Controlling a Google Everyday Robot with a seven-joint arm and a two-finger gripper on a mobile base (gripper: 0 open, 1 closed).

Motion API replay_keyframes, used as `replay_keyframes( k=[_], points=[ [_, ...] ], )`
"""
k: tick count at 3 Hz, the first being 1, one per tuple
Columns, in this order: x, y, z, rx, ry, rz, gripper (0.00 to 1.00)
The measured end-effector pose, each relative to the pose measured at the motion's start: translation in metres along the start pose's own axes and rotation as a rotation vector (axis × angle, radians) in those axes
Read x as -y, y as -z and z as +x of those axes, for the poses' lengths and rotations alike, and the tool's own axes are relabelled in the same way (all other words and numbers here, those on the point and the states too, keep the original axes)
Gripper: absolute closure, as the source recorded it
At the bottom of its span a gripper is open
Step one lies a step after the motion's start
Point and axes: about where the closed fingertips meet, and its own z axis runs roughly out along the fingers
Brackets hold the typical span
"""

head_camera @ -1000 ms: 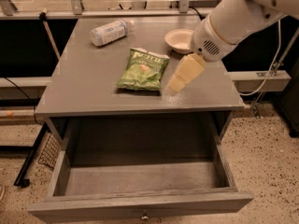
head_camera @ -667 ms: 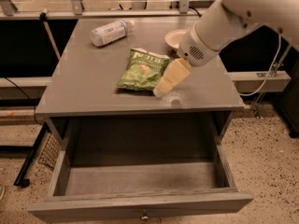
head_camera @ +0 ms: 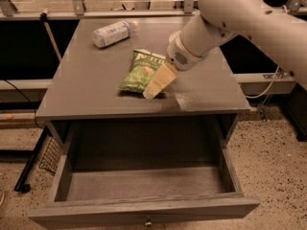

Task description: Place green jalapeno chip bag into top drawer

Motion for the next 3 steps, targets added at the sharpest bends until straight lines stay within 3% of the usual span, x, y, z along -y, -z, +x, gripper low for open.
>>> replay_keyframes(
  k=[2, 3],
  points=[
    [0.0052, -0.0203, -0.0153, -0.010, 0.045, 0.037, 0.00],
    [0.0021, -0.0247, -0.0198, -0.044, 0.083, 0.094, 0.16]
  ],
)
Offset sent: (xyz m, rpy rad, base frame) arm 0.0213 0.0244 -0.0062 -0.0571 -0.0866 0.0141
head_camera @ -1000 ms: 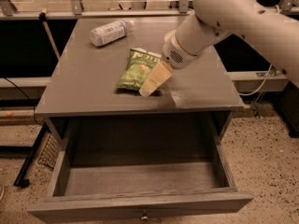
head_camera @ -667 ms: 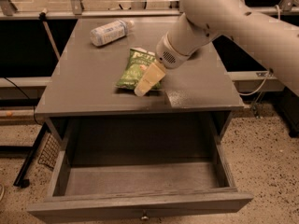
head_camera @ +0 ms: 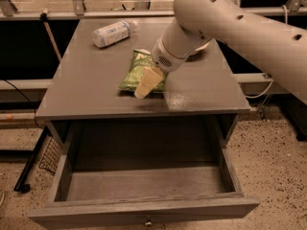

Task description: Place green jalapeno chip bag into top drawer

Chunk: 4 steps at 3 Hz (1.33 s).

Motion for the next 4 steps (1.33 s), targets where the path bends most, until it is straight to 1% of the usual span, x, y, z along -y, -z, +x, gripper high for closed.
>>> replay_keyframes(
  k=[1, 2, 3, 4],
  points=[
    [-0.002, -0.005, 0.001, -0.026, 0.023, 0.029, 0.38],
    [-0.004, -0.013, 0.005, -0.041, 0.031, 0.032, 0.61],
    [-0.006, -0.012, 0.007, -0.036, 0.040, 0.022, 0.84],
    [-0.010, 0.000, 0.004, -0.014, 0.062, 0.008, 1.00]
  ],
)
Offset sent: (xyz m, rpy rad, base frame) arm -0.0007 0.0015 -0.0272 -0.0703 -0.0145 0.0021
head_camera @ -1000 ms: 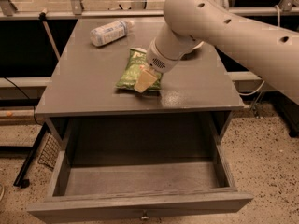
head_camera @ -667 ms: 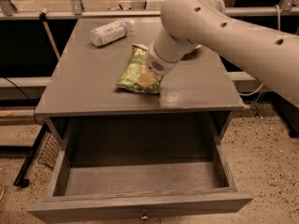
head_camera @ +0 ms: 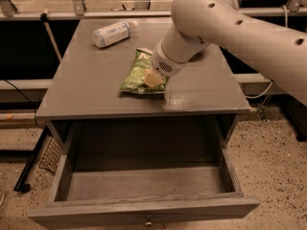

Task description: Place green jalapeno chip bag into top drawer

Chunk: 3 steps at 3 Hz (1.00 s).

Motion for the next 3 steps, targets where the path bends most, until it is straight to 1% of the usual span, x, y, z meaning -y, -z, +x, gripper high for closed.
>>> replay_keyframes(
  k=[1, 2, 3],
  points=[
    [-0.003, 0.019, -0.003, 0.023, 0.018, -0.001, 1.00],
    [-0.002, 0.029, -0.004, 0.036, 0.022, -0.001, 1.00],
    [-0.001, 0.027, -0.001, 0.042, 0.004, -0.027, 0.84]
  ],
)
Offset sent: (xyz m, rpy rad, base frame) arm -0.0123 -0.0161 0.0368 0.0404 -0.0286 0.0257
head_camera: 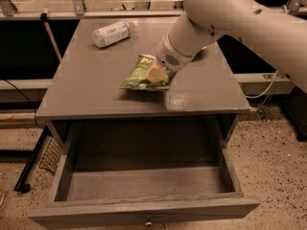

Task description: Place green jalapeno chip bag into top drawer

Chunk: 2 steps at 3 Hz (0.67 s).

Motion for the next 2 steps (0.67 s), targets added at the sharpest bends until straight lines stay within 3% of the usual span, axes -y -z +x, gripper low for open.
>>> replay_keyframes(
  k=[2],
  points=[
    [0.0047, -0.0076, 0.0070, -0.007, -0.030, -0.030, 0.36]
  ],
)
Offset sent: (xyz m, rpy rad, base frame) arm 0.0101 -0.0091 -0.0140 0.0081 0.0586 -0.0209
